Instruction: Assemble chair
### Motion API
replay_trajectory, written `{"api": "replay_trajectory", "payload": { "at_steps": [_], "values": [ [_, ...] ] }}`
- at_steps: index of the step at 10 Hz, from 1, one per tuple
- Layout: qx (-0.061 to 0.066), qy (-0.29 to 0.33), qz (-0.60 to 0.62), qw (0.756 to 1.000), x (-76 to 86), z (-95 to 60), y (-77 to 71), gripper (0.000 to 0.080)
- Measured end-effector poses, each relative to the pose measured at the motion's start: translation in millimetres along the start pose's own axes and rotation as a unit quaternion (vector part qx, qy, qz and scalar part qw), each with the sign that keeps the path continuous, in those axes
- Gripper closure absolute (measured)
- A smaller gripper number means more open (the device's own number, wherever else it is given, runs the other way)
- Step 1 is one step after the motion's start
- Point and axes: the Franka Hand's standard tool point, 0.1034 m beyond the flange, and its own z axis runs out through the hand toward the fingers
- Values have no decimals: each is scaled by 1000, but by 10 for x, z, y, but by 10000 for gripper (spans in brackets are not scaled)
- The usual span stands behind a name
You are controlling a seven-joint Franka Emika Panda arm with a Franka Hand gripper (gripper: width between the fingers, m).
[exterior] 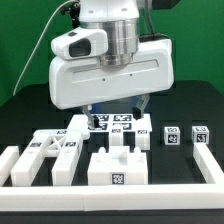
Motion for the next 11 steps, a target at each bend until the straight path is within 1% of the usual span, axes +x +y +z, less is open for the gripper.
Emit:
{"api": "replay_trajectory", "payload": {
  "at_steps": [1,3,4,5,6,7,8,9,11],
  "values": [
    [4,1,46,999,2,3,-10,150],
    [5,-1,109,994,-8,32,-4,150],
    [4,-8,126,992,-50,182,87,150],
    [2,-9,125,992,-59,316,181,150],
    [-1,-6,124,992,-67,409,243,150],
    [-2,-3,119,993,-78,477,274,150],
    [-3,-1,120,993,-91,578,286,150],
    [-1,-3,125,992,-115,692,280,150],
    [-1,-2,125,992,-129,801,265,150]
  ]
}}
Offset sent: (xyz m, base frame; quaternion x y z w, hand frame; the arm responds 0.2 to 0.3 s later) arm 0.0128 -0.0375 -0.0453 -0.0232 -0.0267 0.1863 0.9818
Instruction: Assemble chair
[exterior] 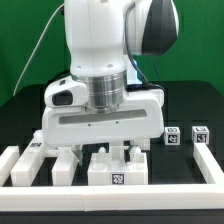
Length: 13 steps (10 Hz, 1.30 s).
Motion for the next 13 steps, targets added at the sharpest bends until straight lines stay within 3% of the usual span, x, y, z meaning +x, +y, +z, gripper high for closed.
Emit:
{"api": "replay_trajectory", "payload": {
  "at_steps": [2,4,5,7,9,13],
  "values": [
    [0,-1,-1,1000,-8,22,-12,150],
    [0,-1,-1,1000,-10,25,-12,419],
    [0,-1,-1,1000,-10,25,-12,419],
    [0,-1,-1,1000,-10,26,-13,727],
    [0,-1,-1,1000,-10,25,-13,772],
    [0,-1,-1,1000,-10,25,-13,772]
  ]
}}
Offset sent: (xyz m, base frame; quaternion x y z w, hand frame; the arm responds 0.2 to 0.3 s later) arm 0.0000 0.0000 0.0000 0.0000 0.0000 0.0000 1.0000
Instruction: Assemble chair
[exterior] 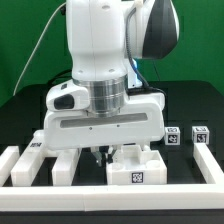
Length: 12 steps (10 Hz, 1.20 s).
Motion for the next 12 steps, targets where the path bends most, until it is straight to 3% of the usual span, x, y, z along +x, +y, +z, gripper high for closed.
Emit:
{"api": "replay_trajectory", "payload": {
  "at_steps": [5,7,10,12],
  "values": [
    [0,0,3,1000,10,2,-34,771],
    [4,10,12,1000,240,-1,-395,771],
    [6,15,26,1000,475,-69,-593,771],
    [7,-1,36,999,495,-67,-666,771]
  ]
}}
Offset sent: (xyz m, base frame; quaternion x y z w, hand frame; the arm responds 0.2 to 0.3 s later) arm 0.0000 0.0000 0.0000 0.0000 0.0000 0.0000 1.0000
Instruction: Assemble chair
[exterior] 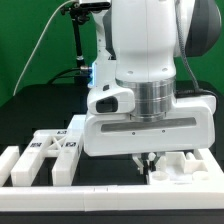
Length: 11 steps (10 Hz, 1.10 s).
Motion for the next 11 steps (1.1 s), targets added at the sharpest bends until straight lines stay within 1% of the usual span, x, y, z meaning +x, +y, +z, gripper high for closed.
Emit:
{"api": "replay_trajectory", "payload": {
  "at_steps": [1,4,5,6,7,8,9,10,11],
  "values": [
    [-3,-2,6,1000,-3,6,-1,771],
    [-2,-2,5,1000,-7,21,-2,771],
    [-2,-2,5,1000,-7,21,-3,592],
    [-2,-2,5,1000,-7,21,-3,458],
    [-2,-2,5,1000,-7,21,-3,458],
    [-2,-2,5,1000,-7,21,-3,265],
    [-2,-2,5,1000,-7,21,-3,184],
    [-2,-2,5,1000,-7,21,-3,160],
    [-2,-2,5,1000,-7,21,-3,160]
  ]
}}
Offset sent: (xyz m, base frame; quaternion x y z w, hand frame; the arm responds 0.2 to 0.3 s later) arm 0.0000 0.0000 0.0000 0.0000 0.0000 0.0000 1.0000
